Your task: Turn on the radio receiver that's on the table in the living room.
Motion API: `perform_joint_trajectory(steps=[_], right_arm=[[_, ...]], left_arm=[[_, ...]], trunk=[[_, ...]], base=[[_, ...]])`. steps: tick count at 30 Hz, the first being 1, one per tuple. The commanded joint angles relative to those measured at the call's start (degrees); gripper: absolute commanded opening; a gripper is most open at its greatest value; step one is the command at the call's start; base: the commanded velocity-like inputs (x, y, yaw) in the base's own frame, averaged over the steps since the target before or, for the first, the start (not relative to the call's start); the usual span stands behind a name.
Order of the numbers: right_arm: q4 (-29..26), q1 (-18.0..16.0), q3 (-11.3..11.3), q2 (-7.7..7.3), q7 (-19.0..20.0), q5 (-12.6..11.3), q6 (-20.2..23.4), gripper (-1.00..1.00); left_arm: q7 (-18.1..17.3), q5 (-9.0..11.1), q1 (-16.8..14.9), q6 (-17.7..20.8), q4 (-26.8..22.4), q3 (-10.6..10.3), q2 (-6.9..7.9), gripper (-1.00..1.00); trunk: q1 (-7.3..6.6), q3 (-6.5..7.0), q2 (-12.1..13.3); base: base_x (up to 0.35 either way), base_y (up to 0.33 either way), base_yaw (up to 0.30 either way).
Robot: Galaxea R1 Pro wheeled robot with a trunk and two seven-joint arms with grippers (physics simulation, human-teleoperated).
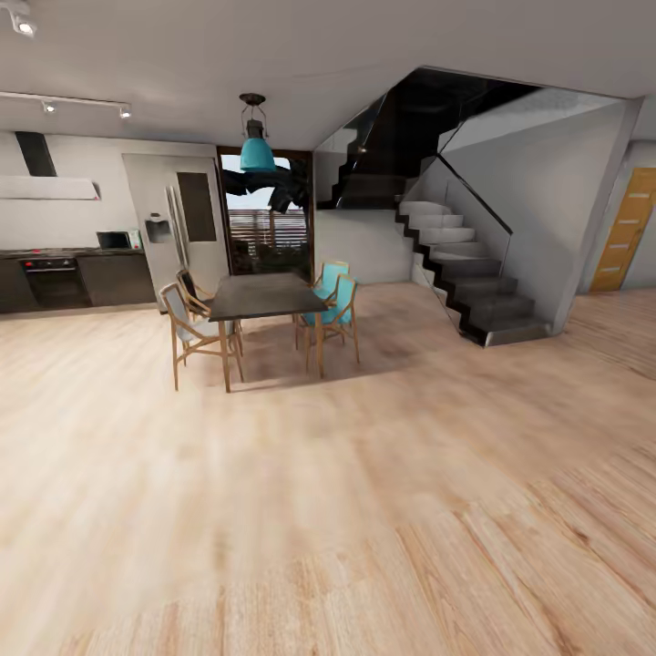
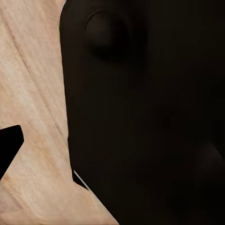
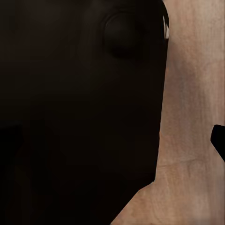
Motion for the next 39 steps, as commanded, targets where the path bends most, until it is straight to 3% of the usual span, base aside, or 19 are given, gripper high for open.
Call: perform_joint_trajectory(steps=[1,6,21,32,33,39], right_arm=[[-0.3,0.3,0.3,0.25,-0.3,-0.3,-0.3,1.00],[-0.3,0.6,1.9,0.19,-0.1,-0.2,-1.2,1.00],[-0.3,0.6,6.7,0.58,-0.1,-4.8,-3.7,1.00],[-0.3,0.6,10.3,0.39,-0.1,-7.7,-3.9,1.00],[-0.3,0.6,20.4,0.38,-0.1,-9.5,-3.9,1.00],[-0.3,0.6,20.4,0.33,-0.1,-9.6,-3.9,1.00]], left_arm=[[-0.1,0.3,-0.1,-0.2,-0.3,0.3,0.33,1.00],[-0.1,0.3,0.0,-0.2,-1.9,0.3,0.27,1.00],[-0.1,0.2,0.1,-0.2,-2.5,0.3,0.26,1.00],[-0.1,0.2,0.1,-0.2,-2.5,0.3,0.17,1.00],[-0.1,0.2,0.1,-0.2,-2.5,0.3,0.17,1.00],[-0.1,0.2,0.1,-0.2,-2.5,0.3,0.24,1.00]], trunk=[[0.01,0.00,0.0],[0.01,0.00,0.0],[0.01,0.01,0.0],[0.01,0.31,0.0],[0.01,0.35,0.0],[0.01,0.53,0.0]], base=[[0.000,0.000,0.000],[0.000,0.000,0.000],[0.000,0.000,-0.002],[0.000,0.000,-0.198],[0.000,0.000,-0.266],[0.000,0.000,-0.270]])
